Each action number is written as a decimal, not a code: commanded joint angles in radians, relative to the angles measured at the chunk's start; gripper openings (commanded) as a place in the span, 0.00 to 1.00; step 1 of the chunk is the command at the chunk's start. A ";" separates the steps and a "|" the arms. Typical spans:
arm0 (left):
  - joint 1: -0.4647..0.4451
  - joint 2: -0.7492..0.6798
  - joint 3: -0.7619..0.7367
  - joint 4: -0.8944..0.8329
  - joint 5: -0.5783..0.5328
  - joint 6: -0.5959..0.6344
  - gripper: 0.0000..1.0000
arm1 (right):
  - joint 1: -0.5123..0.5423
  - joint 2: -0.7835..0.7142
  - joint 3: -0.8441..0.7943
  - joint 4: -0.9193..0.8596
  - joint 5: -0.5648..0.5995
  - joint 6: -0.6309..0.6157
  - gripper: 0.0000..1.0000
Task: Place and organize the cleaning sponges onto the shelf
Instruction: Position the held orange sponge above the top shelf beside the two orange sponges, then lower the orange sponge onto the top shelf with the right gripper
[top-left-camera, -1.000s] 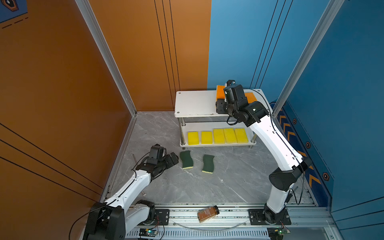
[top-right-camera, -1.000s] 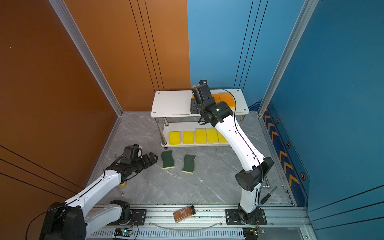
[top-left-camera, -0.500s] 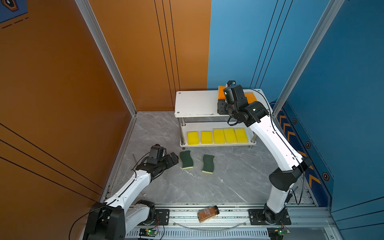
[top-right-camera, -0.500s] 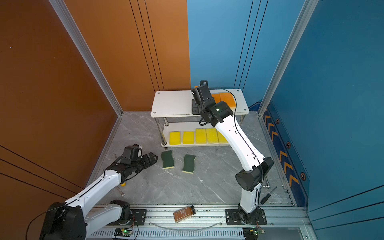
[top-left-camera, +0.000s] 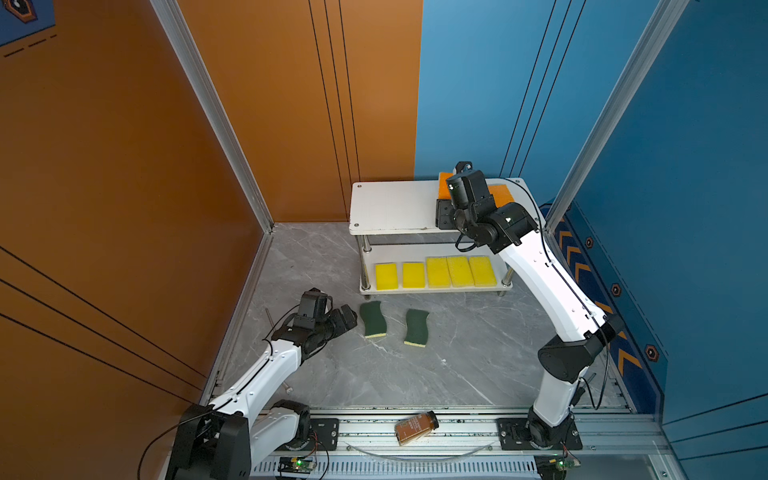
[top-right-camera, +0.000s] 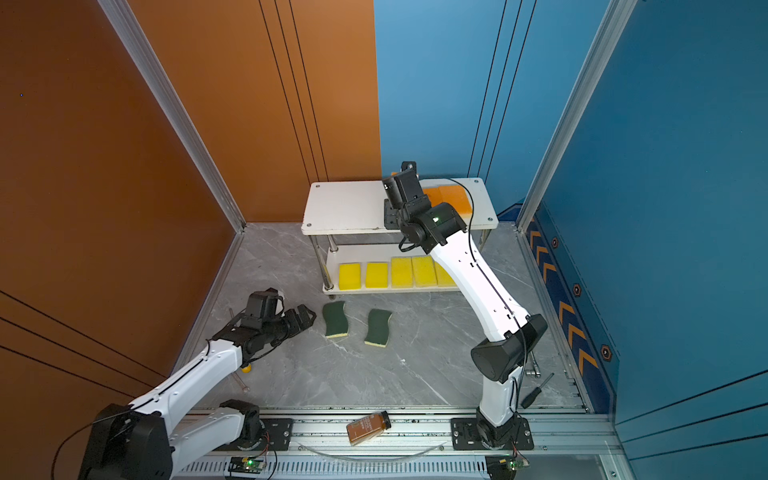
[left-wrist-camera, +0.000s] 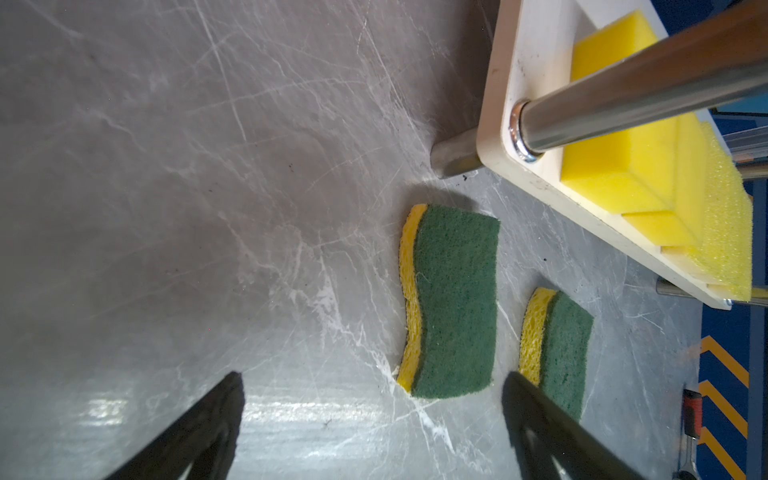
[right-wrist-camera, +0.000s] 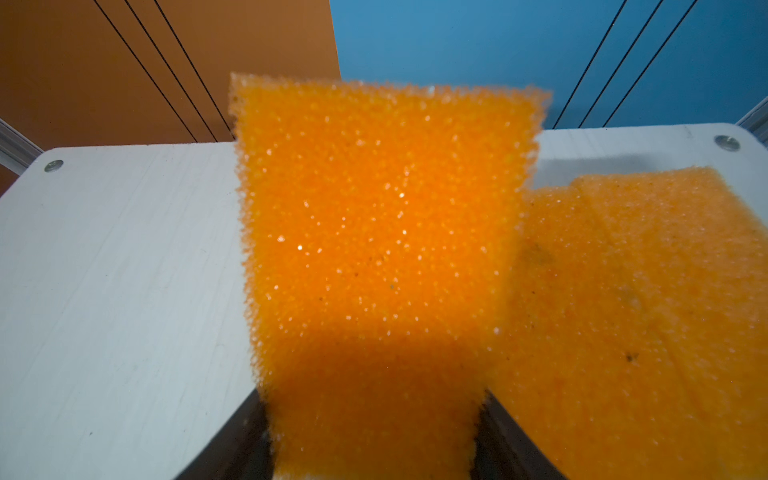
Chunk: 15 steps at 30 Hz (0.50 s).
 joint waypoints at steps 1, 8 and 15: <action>-0.005 -0.005 0.021 -0.017 -0.027 -0.010 0.98 | -0.006 -0.001 -0.009 -0.054 0.036 0.003 0.66; -0.005 -0.008 0.020 -0.018 -0.030 -0.010 0.98 | -0.006 0.013 -0.009 -0.054 0.026 0.002 0.69; -0.006 -0.008 0.014 -0.018 -0.032 -0.010 0.98 | -0.006 0.022 -0.008 -0.054 0.024 0.005 0.74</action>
